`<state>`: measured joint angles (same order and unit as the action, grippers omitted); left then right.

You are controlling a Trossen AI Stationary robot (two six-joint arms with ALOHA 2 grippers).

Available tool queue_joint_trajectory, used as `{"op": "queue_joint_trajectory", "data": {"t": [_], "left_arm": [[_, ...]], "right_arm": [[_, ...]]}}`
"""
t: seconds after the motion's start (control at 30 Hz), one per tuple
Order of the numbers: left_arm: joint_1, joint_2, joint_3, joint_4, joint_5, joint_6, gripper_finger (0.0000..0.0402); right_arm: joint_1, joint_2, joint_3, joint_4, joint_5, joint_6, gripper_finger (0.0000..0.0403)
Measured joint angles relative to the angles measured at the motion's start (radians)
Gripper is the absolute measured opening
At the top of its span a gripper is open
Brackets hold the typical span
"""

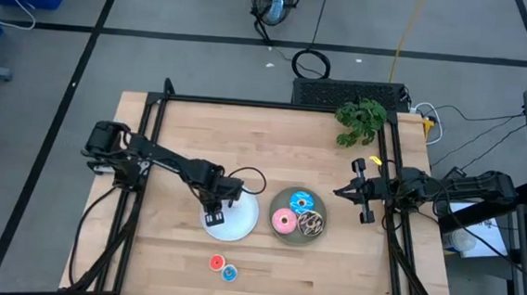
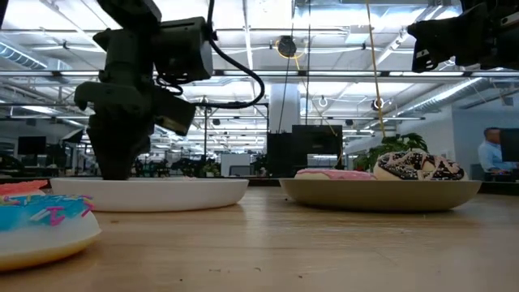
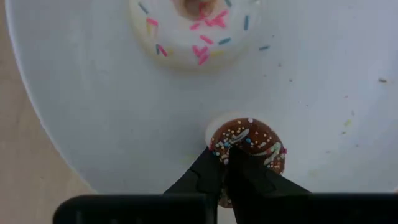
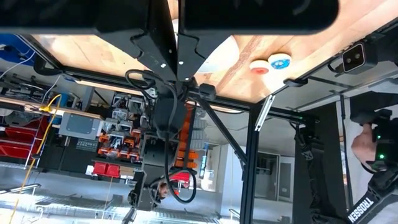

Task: Pick & Place donuts
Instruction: Put the small brown donut on the white plate, then put the small red donut on the white plate

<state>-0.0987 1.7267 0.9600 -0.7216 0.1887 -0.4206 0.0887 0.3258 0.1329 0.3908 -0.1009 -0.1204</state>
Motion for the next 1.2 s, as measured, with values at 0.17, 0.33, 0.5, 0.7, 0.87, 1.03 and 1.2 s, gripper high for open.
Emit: {"op": "queue_joint_trajectory", "data": {"t": [0.17, 0.33, 0.5, 0.7, 0.87, 1.03, 1.2], "left_arm": [[-0.001, -0.012, 0.000, -0.011, -0.003, 0.001, 0.0097], [-0.001, -0.025, 0.067, -0.064, -0.016, 0.016, 0.0155], [-0.006, -0.026, 0.163, -0.142, -0.093, 0.027, 0.0202], [-0.009, -0.025, 0.194, -0.164, -0.110, 0.026, 0.0216], [-0.062, -0.025, 0.194, -0.121, -0.055, 0.002, 0.0195], [-0.154, -0.025, 0.246, -0.142, -0.102, -0.033, 0.0164], [-0.231, -0.025, 0.397, -0.242, -0.132, -0.077, 0.0122]], "right_arm": [[0.000, 0.000, 0.000, 0.000, 0.000, 0.000, 0.0000], [0.000, 0.000, 0.000, 0.000, 0.000, 0.000, 0.0000], [0.000, 0.000, 0.000, 0.000, 0.000, 0.000, 0.0000], [0.000, 0.000, 0.000, -0.003, 0.000, 0.000, 0.0000], [0.000, 0.000, 0.000, -0.009, 0.000, 0.000, 0.0000], [0.000, 0.000, 0.000, -0.008, 0.000, 0.000, 0.0000], [0.000, 0.000, 0.000, -0.007, 0.000, 0.002, 0.0000]]}}
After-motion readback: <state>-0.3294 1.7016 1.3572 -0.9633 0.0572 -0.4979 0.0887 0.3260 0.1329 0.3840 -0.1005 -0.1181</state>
